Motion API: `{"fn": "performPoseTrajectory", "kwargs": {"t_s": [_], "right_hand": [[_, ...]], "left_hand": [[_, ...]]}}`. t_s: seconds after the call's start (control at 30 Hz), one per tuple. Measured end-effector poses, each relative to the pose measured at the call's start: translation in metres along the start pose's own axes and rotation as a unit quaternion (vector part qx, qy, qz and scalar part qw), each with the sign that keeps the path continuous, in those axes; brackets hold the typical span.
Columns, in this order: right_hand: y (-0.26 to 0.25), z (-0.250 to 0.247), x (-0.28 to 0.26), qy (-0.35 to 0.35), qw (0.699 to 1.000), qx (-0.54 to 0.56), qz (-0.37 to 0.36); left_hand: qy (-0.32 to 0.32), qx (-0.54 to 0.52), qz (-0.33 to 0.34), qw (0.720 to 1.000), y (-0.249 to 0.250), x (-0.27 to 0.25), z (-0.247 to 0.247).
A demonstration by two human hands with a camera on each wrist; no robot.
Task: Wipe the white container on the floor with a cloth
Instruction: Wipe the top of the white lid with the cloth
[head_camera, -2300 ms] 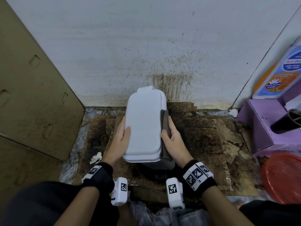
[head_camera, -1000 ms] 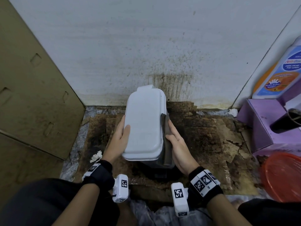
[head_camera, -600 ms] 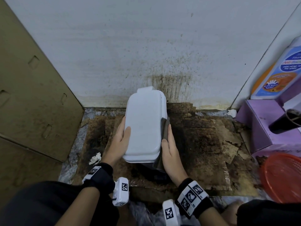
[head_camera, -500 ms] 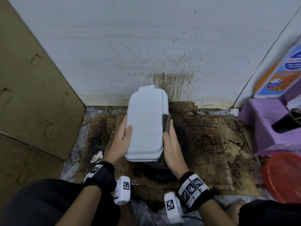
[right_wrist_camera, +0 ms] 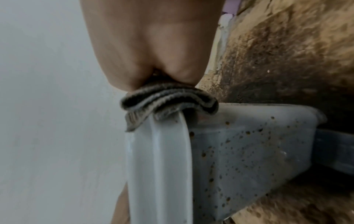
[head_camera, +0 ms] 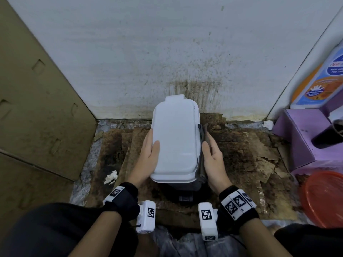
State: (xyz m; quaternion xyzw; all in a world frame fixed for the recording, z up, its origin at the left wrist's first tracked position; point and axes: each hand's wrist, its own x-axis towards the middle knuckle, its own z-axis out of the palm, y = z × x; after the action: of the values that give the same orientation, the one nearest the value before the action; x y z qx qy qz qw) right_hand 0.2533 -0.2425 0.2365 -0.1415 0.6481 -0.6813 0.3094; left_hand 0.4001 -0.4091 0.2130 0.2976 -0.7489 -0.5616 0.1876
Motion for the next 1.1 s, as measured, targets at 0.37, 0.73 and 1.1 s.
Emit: {"fn": "performPoseTrajectory", "kwargs": {"t_s": [0.37,0.73,1.1], "right_hand": [[-0.013,-0.035,-0.005,0.048,0.998,0.018,-0.043],[-0.007,-0.007,0.009,-0.044,0.755,-0.621,-0.208],[-0.007,0.020,0.007,-0.039,0.714,-0.663,-0.222]], "left_hand": [[-0.006,0.040,-0.017,0.999,0.017,0.003,0.037],[0.004,0.020,-0.040,0.999,0.025,0.005,0.053],[-0.047,0.033,0.004,0.998,0.009,-0.005,0.035]]}}
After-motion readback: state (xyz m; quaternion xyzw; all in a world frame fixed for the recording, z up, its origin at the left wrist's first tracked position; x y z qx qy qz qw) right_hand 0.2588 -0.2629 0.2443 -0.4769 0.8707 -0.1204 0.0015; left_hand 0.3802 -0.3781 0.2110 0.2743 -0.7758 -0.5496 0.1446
